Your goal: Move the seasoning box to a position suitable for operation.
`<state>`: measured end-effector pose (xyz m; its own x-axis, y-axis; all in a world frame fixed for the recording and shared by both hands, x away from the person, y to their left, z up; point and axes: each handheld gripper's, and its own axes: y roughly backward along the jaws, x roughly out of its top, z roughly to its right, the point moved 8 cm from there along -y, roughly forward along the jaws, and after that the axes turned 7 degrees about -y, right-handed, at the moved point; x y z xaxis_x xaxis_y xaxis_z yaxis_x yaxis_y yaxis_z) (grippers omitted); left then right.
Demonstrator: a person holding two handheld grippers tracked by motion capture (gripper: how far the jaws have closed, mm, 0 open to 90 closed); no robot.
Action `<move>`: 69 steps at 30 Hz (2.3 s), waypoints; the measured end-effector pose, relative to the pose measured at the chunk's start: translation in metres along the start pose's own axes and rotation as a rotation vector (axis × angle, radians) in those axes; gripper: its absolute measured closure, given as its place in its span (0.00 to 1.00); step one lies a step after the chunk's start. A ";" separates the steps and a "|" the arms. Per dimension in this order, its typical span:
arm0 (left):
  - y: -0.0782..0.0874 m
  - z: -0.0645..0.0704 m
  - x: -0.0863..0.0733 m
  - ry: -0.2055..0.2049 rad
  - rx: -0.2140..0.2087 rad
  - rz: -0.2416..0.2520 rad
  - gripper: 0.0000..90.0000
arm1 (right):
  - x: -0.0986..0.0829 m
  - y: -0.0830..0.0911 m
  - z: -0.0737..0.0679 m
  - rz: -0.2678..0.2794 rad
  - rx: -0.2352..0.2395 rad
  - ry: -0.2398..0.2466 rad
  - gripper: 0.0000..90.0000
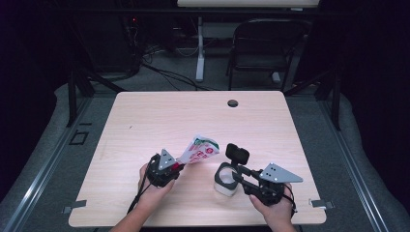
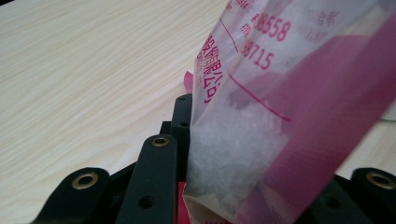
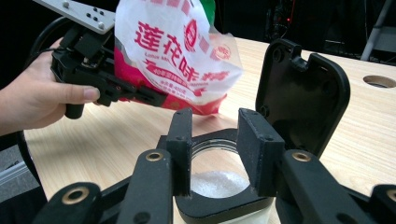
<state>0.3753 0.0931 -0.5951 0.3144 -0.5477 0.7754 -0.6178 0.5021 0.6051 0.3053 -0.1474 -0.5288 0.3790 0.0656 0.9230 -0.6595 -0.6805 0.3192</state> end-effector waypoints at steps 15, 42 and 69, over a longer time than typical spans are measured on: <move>0.039 -0.032 -0.015 0.036 0.056 0.009 0.81 | -0.001 0.001 0.001 -0.003 -0.012 0.003 0.72; 0.061 -0.088 -0.069 0.206 0.210 -0.023 0.81 | -0.007 -0.009 0.005 -0.011 -0.011 0.019 0.68; 0.066 -0.101 -0.078 0.243 0.254 -0.018 0.82 | -0.006 -0.009 0.007 -0.007 -0.015 0.013 0.66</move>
<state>0.3829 0.2367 -0.5978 0.4703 -0.3645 0.8037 -0.7605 0.2945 0.5787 0.3132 -0.1464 -0.5390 0.3750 0.0803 0.9236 -0.6663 -0.6693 0.3287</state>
